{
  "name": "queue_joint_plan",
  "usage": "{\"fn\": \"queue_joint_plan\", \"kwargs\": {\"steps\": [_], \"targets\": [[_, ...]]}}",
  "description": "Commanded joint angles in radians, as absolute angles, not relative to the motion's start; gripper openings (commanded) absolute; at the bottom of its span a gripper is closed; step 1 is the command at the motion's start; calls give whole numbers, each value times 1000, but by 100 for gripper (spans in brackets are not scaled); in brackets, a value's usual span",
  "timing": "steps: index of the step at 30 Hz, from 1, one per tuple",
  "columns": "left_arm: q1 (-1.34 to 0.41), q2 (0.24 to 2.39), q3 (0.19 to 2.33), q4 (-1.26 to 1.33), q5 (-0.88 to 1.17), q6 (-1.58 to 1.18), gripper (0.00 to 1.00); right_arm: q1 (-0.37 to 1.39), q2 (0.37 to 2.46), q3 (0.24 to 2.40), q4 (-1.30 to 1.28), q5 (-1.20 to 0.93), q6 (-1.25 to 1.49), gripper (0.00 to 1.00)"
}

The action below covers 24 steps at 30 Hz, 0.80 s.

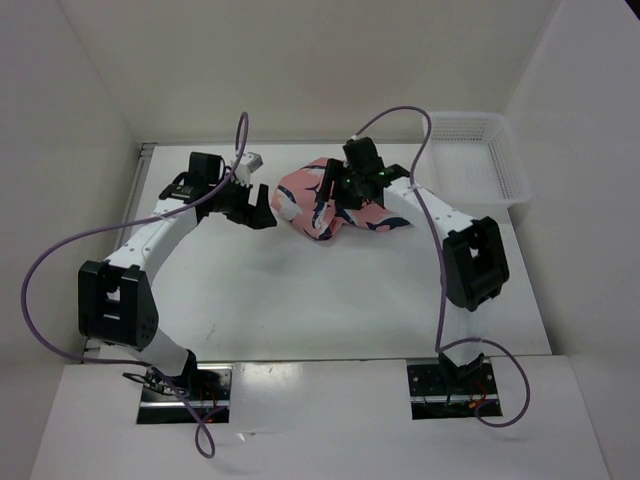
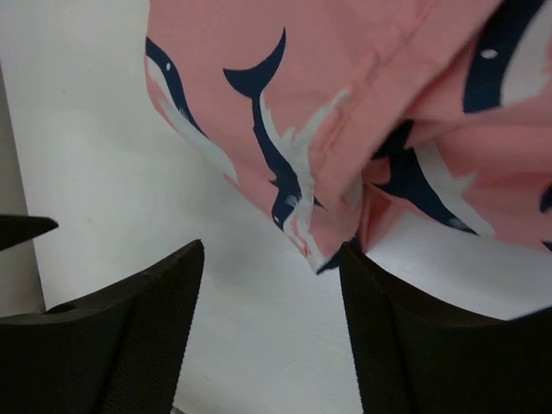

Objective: Fold and stack the shorts
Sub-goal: Move the shorts to the center of the board, then flatten the shorts out

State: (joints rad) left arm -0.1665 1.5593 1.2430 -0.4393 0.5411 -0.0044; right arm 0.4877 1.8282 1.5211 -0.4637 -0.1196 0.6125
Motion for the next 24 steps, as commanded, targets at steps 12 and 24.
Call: {"fn": "queue_joint_plan", "kwargs": {"steps": [12, 24], "targets": [[-127, 1491, 1261, -403, 531, 0, 98, 503, 2074, 1836, -443, -118, 612, 3], [-89, 1482, 1270, -422, 520, 0, 99, 448, 1916, 1658, -463, -5, 595, 81]]}}
